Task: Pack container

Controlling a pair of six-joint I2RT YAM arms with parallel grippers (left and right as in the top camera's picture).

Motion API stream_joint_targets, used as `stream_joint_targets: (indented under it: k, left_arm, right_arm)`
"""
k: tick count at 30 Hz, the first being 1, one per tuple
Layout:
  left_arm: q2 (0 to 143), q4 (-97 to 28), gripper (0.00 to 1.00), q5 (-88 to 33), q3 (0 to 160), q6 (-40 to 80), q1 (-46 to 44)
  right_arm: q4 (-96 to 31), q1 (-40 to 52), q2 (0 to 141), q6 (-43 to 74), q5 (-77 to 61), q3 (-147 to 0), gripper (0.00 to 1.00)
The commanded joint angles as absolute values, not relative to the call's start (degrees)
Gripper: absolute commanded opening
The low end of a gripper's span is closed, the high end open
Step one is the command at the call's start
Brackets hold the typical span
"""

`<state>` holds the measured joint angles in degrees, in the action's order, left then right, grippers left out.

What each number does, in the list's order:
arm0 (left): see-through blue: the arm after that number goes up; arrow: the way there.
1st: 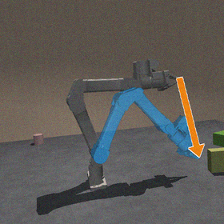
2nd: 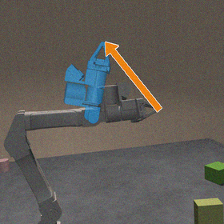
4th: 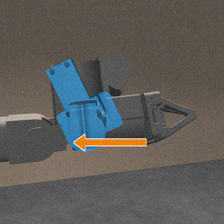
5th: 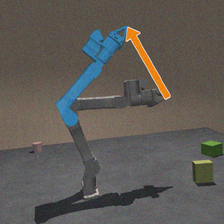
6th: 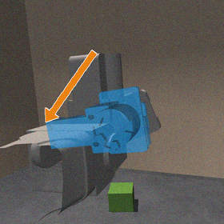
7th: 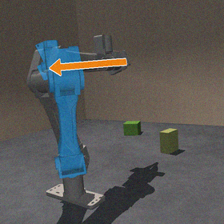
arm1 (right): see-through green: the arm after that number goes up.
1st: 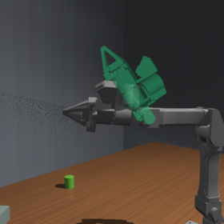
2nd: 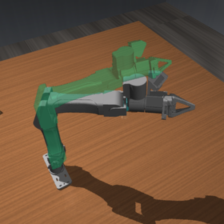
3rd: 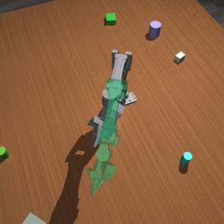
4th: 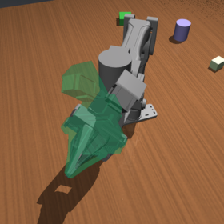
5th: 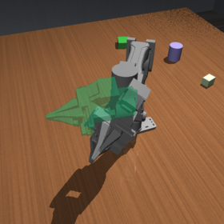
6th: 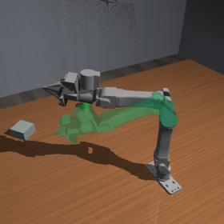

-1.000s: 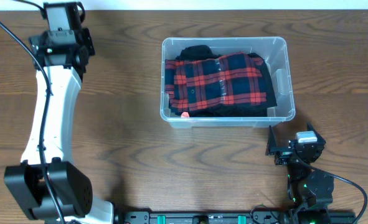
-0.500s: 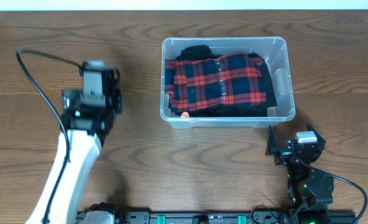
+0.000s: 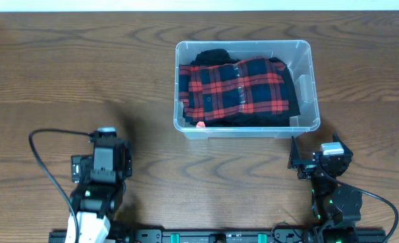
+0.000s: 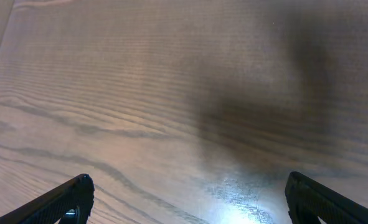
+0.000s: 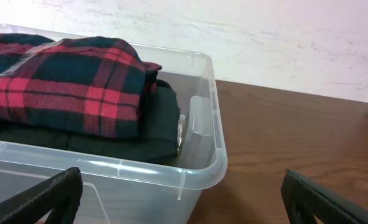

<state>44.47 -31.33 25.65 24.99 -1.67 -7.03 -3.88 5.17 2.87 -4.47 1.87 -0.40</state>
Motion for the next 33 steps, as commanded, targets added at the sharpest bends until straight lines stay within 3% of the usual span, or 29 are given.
stream_joint_targets:
  k: [1, 14, 33]
  left_arm:
    - [39.83, -28.36, 0.98, 24.16, 21.98, -1.19, -7.2]
    - [26.04, -3.92, 0.98, 9.52, 9.82, -1.19, -7.2]
    - [16.27, -2.92, 0.98, 5.43, 2.94, -1.17, -4.29]
  right_arm:
    - [-4.12, 5.65, 2.52, -5.23, 1.65, -0.3, 0.99]
    - [-4.12, 5.65, 2.52, -5.21, 1.65, -0.3, 0.99]
    - [-4.12, 5.65, 2.52, -5.23, 1.65, -0.3, 0.99]
